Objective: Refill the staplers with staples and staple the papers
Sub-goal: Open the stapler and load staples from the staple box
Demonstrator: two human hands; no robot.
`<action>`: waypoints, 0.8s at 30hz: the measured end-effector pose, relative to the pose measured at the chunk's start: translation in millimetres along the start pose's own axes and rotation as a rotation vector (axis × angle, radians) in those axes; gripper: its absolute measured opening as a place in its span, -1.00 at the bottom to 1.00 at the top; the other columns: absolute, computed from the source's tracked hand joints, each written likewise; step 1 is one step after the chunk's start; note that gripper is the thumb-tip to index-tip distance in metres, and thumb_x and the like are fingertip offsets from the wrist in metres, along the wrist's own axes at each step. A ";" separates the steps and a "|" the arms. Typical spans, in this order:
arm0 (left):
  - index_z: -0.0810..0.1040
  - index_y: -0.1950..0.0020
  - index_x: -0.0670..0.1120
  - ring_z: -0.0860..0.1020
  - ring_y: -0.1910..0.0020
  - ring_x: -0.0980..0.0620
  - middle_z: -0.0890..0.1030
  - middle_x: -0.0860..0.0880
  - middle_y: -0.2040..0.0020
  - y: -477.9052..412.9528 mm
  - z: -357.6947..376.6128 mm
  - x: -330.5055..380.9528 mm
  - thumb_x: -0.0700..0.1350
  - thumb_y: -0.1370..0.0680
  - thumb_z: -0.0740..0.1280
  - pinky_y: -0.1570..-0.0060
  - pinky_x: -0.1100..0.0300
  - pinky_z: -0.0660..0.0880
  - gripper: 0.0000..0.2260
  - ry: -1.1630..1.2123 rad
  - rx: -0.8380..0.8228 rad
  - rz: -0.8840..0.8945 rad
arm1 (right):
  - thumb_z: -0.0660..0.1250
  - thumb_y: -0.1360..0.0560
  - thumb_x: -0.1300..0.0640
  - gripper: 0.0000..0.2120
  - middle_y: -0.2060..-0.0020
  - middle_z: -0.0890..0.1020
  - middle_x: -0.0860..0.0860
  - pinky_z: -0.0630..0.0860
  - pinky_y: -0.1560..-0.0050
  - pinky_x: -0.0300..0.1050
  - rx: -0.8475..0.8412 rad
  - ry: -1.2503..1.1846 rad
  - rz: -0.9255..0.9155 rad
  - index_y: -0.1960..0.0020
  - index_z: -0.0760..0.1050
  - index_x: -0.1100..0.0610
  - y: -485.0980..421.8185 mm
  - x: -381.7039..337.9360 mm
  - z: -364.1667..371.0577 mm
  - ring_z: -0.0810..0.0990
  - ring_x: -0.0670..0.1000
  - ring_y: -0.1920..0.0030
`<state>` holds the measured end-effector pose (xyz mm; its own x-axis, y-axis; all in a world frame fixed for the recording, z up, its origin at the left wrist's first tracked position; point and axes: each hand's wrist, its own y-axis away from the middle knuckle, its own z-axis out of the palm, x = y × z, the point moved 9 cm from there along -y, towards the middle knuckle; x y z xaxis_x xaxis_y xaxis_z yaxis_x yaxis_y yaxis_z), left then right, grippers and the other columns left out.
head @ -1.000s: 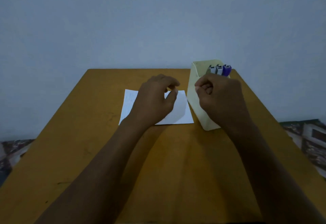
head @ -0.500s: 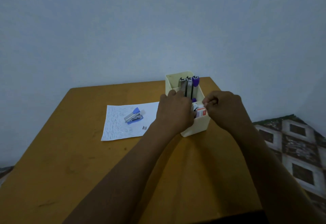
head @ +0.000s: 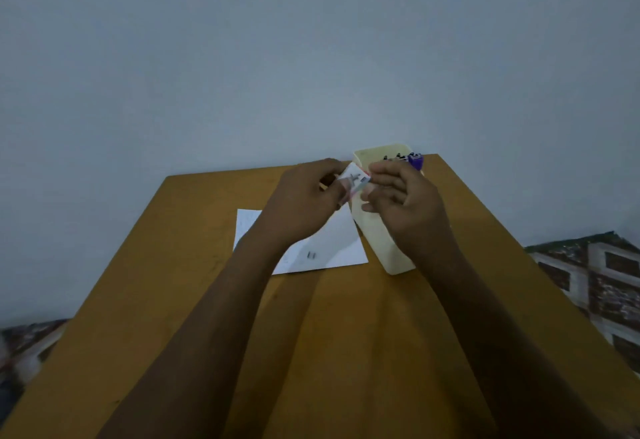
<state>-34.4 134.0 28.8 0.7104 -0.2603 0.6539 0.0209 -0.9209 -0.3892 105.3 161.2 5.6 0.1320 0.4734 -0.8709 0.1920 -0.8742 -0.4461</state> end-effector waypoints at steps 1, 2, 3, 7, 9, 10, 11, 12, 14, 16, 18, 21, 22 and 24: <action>0.61 -0.17 -0.01 0.63 0.22 0.08 0.64 0.05 0.17 4.2 -4.3 -8.4 -0.11 -0.60 0.26 0.16 0.06 0.60 -0.80 0.003 -0.018 -0.014 | 0.33 -0.50 0.24 -0.73 -0.08 0.60 0.05 0.61 -0.01 -0.09 -0.033 -0.030 0.015 -0.20 0.46 0.15 -0.1 1.9 12.9 0.62 -0.01 -0.05; 0.60 -0.21 0.01 0.63 0.25 0.09 0.65 0.05 0.16 9.6 -9.5 -19.4 -0.10 -0.61 0.25 0.17 0.09 0.61 -0.78 0.007 -0.030 -0.032 | 0.33 -0.51 0.22 -0.73 -0.08 0.61 0.07 0.62 0.02 -0.10 -0.070 -0.052 0.029 -0.20 0.46 0.17 0.2 4.2 28.2 0.63 0.00 -0.03; 0.58 -0.24 0.02 0.63 0.27 0.10 0.65 0.03 0.15 14.7 -12.9 -28.6 -0.11 -0.61 0.25 0.18 0.12 0.62 -0.77 0.023 -0.037 -0.054 | 0.32 -0.51 0.21 -0.74 -0.07 0.61 0.09 0.62 0.05 -0.12 -0.096 -0.068 0.041 -0.19 0.47 0.18 1.1 6.5 39.8 0.64 0.00 0.02; 0.55 -0.20 -0.05 0.65 0.30 0.09 0.68 -0.03 0.18 34.4 -21.8 -66.3 -0.14 -0.57 0.32 0.21 0.22 0.61 -0.79 0.157 -0.022 -0.158 | 0.33 -0.51 0.21 -0.82 0.04 0.63 0.07 0.59 0.18 -0.29 -0.119 -0.118 0.105 -0.11 0.47 0.17 5.8 24.0 67.8 0.66 -0.07 0.16; 0.56 -0.15 -0.10 0.66 0.28 0.05 0.68 -0.05 0.21 41.9 -20.9 -82.9 -0.17 -0.55 0.36 0.24 0.23 0.60 -0.82 0.244 -0.024 -0.206 | 0.33 -0.51 0.23 -0.84 0.09 0.64 0.05 0.58 0.21 -0.30 -0.144 -0.179 0.152 -0.08 0.47 0.17 8.2 34.4 79.3 0.67 -0.07 0.18; 0.56 -0.14 -0.11 0.66 0.26 0.02 0.69 -0.06 0.21 44.6 -19.5 -89.6 -0.17 -0.54 0.37 0.23 0.22 0.60 -0.82 0.269 -0.026 -0.220 | 0.33 -0.50 0.24 -0.85 0.11 0.64 0.04 0.57 0.22 -0.30 -0.156 -0.202 0.172 -0.07 0.47 0.19 9.4 38.8 84.0 0.68 -0.07 0.18; 0.57 -0.13 -0.12 0.66 0.26 0.00 0.69 -0.06 0.20 46.9 -17.7 -94.0 -0.17 -0.54 0.38 0.21 0.20 0.61 -0.82 0.281 -0.030 -0.226 | 0.33 -0.50 0.24 -0.86 0.13 0.65 0.04 0.57 0.22 -0.29 -0.163 -0.212 0.183 -0.05 0.48 0.20 10.3 42.3 87.1 0.68 -0.07 0.19; 0.58 -0.13 -0.13 0.66 0.25 -0.02 0.69 -0.07 0.20 48.7 -15.6 -98.3 -0.17 -0.54 0.38 0.20 0.19 0.61 -0.82 0.288 -0.031 -0.231 | 0.34 -0.49 0.23 -0.86 0.15 0.65 0.03 0.58 0.22 -0.29 -0.171 -0.212 0.187 -0.04 0.48 0.21 11.0 45.0 89.8 0.68 -0.06 0.20; 0.60 -0.14 -0.13 0.65 0.26 -0.02 0.68 -0.06 0.20 52.6 -11.5 -106.1 -0.18 -0.53 0.39 0.17 0.21 0.61 -0.81 0.294 -0.025 -0.242 | 0.37 -0.48 0.21 -0.84 0.17 0.66 0.02 0.59 0.23 -0.27 -0.183 -0.210 0.205 -0.03 0.49 0.22 11.8 51.8 94.4 0.68 -0.05 0.21; 0.60 -0.17 -0.09 0.63 0.27 0.06 0.67 0.00 0.20 55.6 -7.6 -111.7 -0.19 -0.48 0.45 0.15 0.24 0.58 -0.74 0.313 -0.028 -0.254 | 0.37 -0.47 0.19 -0.82 0.15 0.67 0.02 0.59 0.23 -0.26 -0.184 -0.249 0.268 -0.03 0.49 0.23 13.5 60.4 95.8 0.68 -0.05 0.18; 0.57 -0.22 -0.05 0.60 0.24 0.16 0.66 0.06 0.14 57.3 -4.7 -115.0 -0.20 -0.42 0.50 0.14 0.29 0.55 -0.61 0.320 -0.039 -0.270 | 0.37 -0.47 0.15 -0.81 0.12 0.67 0.02 0.62 0.18 -0.21 -0.178 -0.291 0.344 -0.04 0.49 0.20 14.6 70.9 96.1 0.68 -0.05 0.13; 0.55 -0.22 -0.07 0.59 0.25 0.19 0.65 0.06 0.11 57.6 -3.2 -116.5 -0.28 -0.37 0.53 0.14 0.32 0.54 -0.55 0.356 -0.015 -0.270 | 0.37 -0.47 0.16 -0.83 0.10 0.67 0.06 0.63 0.10 -0.14 -0.164 -0.384 0.424 -0.03 0.49 0.18 16.1 82.8 97.6 0.68 -0.01 0.08; 0.55 -0.20 -0.08 0.59 0.26 0.18 0.64 0.05 0.11 58.4 -2.8 -116.2 -0.29 -0.36 0.53 0.14 0.32 0.54 -0.56 0.368 0.003 -0.264 | 0.37 -0.47 0.18 -0.84 0.11 0.67 0.06 0.63 0.10 -0.15 -0.151 -0.421 0.445 -0.02 0.49 0.19 17.3 85.4 98.0 0.68 0.00 0.08; 0.57 -0.15 -0.08 0.59 0.24 0.15 0.64 0.05 0.09 60.0 -1.9 -116.0 -0.27 -0.37 0.53 0.14 0.29 0.56 -0.61 0.352 0.041 -0.252 | 0.36 -0.47 0.21 -0.84 0.14 0.66 0.05 0.62 0.13 -0.19 -0.126 -0.475 0.464 -0.02 0.49 0.23 19.0 88.2 97.6 0.68 0.00 0.10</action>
<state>-116.8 108.3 -69.2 0.3963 -0.1189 0.9104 0.1961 -0.9577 -0.2104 25.7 175.8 -99.8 -0.2078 -0.0722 -0.9755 0.3342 -0.9425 -0.0014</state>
